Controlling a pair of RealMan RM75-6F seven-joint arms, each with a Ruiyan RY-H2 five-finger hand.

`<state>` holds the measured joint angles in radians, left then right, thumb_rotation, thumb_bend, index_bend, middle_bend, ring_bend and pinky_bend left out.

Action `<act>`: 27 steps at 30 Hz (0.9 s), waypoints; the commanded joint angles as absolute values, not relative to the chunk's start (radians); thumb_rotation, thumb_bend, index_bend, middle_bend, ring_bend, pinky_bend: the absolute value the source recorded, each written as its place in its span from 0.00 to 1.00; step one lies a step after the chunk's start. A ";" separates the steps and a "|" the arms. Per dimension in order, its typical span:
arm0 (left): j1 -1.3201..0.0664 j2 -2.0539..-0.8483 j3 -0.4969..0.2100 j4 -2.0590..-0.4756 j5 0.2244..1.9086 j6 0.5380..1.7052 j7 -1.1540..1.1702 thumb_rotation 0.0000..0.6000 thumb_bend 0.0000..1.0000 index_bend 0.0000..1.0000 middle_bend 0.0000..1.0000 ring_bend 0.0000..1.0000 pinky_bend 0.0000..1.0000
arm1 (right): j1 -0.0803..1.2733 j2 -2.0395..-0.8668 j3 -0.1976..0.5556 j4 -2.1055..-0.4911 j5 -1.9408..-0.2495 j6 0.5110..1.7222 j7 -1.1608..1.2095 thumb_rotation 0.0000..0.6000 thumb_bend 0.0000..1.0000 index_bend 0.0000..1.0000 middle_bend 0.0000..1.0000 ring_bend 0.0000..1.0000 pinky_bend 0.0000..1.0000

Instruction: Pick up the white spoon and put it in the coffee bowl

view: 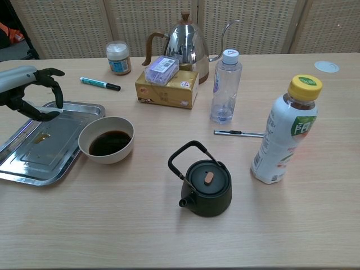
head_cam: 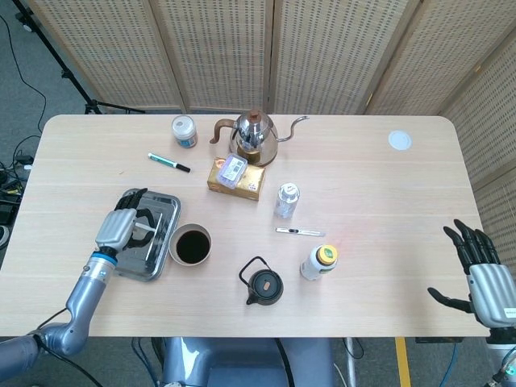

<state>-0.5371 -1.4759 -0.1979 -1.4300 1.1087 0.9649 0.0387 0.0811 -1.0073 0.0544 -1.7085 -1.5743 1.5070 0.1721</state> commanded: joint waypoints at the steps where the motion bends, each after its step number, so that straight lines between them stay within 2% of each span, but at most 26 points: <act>1: -0.488 -1.393 -0.184 -1.517 1.280 1.028 -0.181 1.00 0.44 0.66 0.00 0.00 0.00 | 0.081 -1.008 0.053 -1.709 -1.576 1.508 0.171 1.00 0.00 0.04 0.00 0.00 0.00; 5: -0.463 -1.373 -0.162 -1.532 1.421 1.099 -0.405 1.00 0.44 0.66 0.00 0.00 0.00 | 0.080 -1.008 0.052 -1.712 -1.579 1.510 0.167 1.00 0.00 0.04 0.00 0.00 0.00; 6: -0.455 -1.369 -0.158 -1.553 1.461 1.125 -0.535 1.00 0.44 0.67 0.00 0.00 0.00 | 0.080 -1.009 0.051 -1.712 -1.579 1.509 0.165 1.00 0.00 0.04 0.00 0.00 0.00; 12: -0.440 -1.416 -0.149 -1.516 1.549 1.228 -0.821 1.00 0.47 0.67 0.00 0.00 0.00 | 0.079 -1.011 0.048 -1.715 -1.584 1.509 0.156 1.00 0.00 0.04 0.00 0.00 0.00; 15: -0.452 -1.439 -0.130 -1.498 1.570 1.223 -0.959 1.00 0.46 0.68 0.00 0.00 0.00 | 0.079 -1.012 0.047 -1.716 -1.585 1.510 0.154 1.00 0.00 0.04 0.00 0.00 0.00; 22: -0.478 -1.509 -0.108 -1.445 1.559 1.188 -1.071 1.00 0.46 0.68 0.00 0.00 0.00 | 0.079 -1.009 0.049 -1.714 -1.580 1.509 0.163 1.00 0.00 0.04 0.00 0.00 0.00; 27: -0.487 -1.637 -0.118 -1.344 1.511 1.178 -1.111 1.00 0.45 0.68 0.00 0.00 0.00 | 0.080 -1.004 0.048 -1.715 -1.580 1.507 0.176 1.00 0.00 0.04 0.00 0.00 0.00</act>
<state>-0.4793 -1.5848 -0.1164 -1.3891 1.5344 1.1875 -1.0833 0.0798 -1.0052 0.0486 -1.7145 -1.5807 1.5079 0.1746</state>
